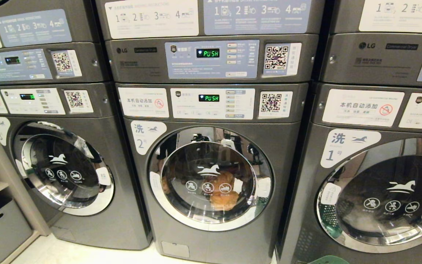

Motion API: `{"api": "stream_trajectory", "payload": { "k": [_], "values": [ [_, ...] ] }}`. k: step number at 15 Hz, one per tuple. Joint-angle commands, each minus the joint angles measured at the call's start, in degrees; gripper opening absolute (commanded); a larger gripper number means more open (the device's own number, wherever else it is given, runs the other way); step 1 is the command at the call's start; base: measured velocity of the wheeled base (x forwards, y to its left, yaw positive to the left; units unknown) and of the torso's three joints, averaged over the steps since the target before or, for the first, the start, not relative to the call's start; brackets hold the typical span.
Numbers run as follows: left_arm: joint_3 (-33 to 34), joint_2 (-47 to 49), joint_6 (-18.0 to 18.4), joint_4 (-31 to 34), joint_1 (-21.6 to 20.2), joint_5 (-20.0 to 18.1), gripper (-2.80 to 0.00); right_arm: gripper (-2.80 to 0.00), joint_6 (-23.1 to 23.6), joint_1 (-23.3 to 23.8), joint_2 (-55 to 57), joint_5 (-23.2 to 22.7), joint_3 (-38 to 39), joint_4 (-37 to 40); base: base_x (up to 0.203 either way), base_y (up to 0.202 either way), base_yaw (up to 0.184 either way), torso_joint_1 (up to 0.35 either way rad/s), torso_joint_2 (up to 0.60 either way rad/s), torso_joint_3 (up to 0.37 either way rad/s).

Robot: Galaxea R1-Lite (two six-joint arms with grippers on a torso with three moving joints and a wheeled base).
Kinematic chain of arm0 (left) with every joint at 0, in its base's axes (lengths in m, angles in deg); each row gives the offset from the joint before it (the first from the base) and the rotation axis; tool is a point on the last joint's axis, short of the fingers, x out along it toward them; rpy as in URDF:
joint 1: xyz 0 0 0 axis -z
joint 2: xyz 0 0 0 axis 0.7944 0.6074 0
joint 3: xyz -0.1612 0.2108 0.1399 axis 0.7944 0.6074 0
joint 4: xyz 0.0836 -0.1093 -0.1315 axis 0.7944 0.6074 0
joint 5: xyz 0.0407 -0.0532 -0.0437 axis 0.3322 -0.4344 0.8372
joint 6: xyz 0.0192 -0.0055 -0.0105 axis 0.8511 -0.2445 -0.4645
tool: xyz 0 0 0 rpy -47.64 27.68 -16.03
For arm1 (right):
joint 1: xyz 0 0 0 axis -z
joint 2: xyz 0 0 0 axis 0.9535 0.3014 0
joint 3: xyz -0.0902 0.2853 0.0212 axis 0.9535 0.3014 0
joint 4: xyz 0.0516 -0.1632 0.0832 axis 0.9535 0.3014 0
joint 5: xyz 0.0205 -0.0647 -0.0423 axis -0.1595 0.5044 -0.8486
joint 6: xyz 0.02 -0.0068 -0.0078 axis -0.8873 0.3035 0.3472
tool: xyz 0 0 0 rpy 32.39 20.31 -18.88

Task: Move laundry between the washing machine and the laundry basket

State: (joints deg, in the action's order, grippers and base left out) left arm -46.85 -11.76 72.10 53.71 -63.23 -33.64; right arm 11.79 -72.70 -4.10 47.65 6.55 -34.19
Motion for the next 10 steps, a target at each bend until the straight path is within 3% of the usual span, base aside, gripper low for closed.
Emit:
{"api": "stream_trajectory", "payload": {
  "k": [1,6,10],
  "values": [
    [0.0,0.1,-0.1,0.2,0.0,0.0,-2.8,-2.8,-0.2,0.0,0.1,0.8,0.0,0.0,0.0,0.0,0.0,0.0,0.0,0.0],
    [0.0,0.1,0.0,0.1,0.0,-0.1,-2.8,-2.8,-0.4,0.0,0.1,0.9,0.0,0.0,0.0,0.0,0.0,0.0,0.0,0.0],
    [0.0,0.1,0.0,0.2,0.0,-0.1,-2.8,-2.8,-0.2,0.0,0.1,0.9,0.0,0.0,0.169,0.0,-0.001,0.002,0.0,0.003]
  ]
}}
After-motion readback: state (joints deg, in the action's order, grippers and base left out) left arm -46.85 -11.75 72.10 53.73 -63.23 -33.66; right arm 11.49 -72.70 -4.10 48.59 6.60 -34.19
